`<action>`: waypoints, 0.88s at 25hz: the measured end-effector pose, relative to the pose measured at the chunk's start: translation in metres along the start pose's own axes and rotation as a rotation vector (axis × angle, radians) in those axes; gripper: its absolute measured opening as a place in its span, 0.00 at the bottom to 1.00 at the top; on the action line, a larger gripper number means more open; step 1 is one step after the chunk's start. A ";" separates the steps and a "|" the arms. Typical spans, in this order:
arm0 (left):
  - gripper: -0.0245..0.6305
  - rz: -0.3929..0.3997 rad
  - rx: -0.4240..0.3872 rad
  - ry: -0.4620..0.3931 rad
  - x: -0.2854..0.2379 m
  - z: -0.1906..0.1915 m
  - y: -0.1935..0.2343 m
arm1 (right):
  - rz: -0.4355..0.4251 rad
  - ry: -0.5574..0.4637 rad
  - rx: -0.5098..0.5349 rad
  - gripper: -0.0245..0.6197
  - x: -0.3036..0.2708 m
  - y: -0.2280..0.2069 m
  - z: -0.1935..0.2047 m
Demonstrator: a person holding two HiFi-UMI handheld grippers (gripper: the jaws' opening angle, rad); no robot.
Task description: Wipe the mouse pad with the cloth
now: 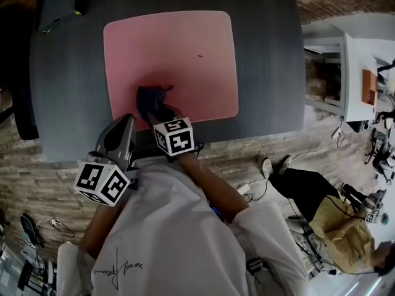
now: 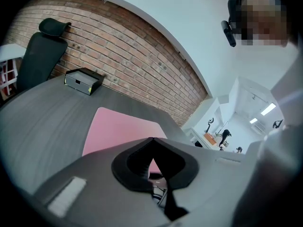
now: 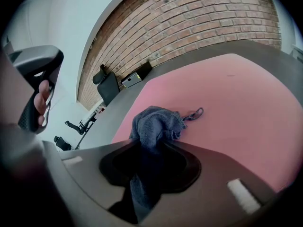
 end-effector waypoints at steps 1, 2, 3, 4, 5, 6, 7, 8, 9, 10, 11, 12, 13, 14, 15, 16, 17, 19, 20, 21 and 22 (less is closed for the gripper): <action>0.06 -0.003 0.001 0.000 0.000 0.000 0.001 | -0.004 0.005 0.002 0.20 -0.002 0.002 0.000; 0.06 -0.007 0.002 -0.003 0.001 0.000 0.002 | -0.009 0.009 0.005 0.20 -0.004 0.003 0.000; 0.06 -0.011 0.003 -0.005 0.001 0.000 0.002 | -0.015 0.013 0.006 0.20 -0.006 0.005 -0.001; 0.06 -0.017 0.004 -0.003 0.001 0.000 0.002 | -0.021 0.017 0.007 0.20 -0.007 0.006 -0.001; 0.06 -0.022 0.005 0.000 0.001 -0.001 0.002 | -0.026 0.020 0.007 0.20 -0.009 0.008 -0.001; 0.06 -0.026 0.007 -0.002 0.002 -0.001 0.003 | -0.032 0.023 0.008 0.20 -0.010 0.009 -0.002; 0.06 -0.028 0.010 -0.009 0.002 -0.001 0.004 | -0.038 0.026 0.009 0.20 -0.012 0.011 -0.003; 0.06 -0.030 0.012 -0.018 0.002 0.000 0.005 | -0.043 0.031 0.012 0.20 -0.013 0.013 -0.003; 0.06 -0.031 0.015 -0.025 0.002 -0.001 0.005 | -0.049 0.038 0.017 0.20 -0.014 0.014 -0.003; 0.06 -0.034 0.016 -0.030 0.003 -0.002 0.005 | -0.055 0.044 0.022 0.20 -0.015 0.014 -0.003; 0.06 -0.038 0.017 -0.034 0.004 -0.003 0.005 | -0.060 0.051 0.026 0.20 -0.015 0.014 -0.004; 0.06 -0.044 0.017 -0.037 0.005 -0.004 0.007 | -0.066 0.057 0.026 0.20 -0.017 0.015 -0.004; 0.06 -0.051 0.018 -0.039 0.006 -0.004 0.009 | -0.072 0.063 0.023 0.20 -0.018 0.016 -0.005; 0.06 -0.058 0.022 -0.040 0.007 -0.005 0.011 | -0.078 0.068 0.017 0.20 -0.020 0.017 -0.006; 0.06 -0.065 0.028 -0.041 0.007 -0.005 0.014 | -0.083 0.073 0.010 0.20 -0.023 0.018 -0.007; 0.06 -0.069 0.034 -0.042 0.007 -0.005 0.015 | -0.089 0.078 0.005 0.20 -0.025 0.019 -0.009; 0.06 -0.072 0.039 -0.042 0.007 -0.005 0.016 | -0.094 0.081 0.002 0.20 -0.028 0.021 -0.010; 0.06 -0.078 0.040 -0.044 0.009 -0.007 0.019 | -0.110 0.086 0.001 0.20 -0.034 0.027 -0.013; 0.05 -0.080 0.039 -0.047 0.010 -0.008 0.020 | -0.119 0.088 0.004 0.20 -0.037 0.030 -0.015; 0.06 -0.082 0.039 -0.050 0.010 -0.009 0.021 | -0.125 0.091 0.007 0.20 -0.039 0.031 -0.017; 0.06 -0.084 0.041 -0.053 0.009 -0.010 0.021 | -0.128 0.096 0.009 0.20 -0.040 0.032 -0.019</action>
Point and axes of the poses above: the fingertips, and each gripper's own axes: x backward along the fingers, y to its left, z out of its underside, the point moved 7 cm from there along x, backward along the fingers, and after that the axes turned 3 degrees about -y, right-handed, at the moved point
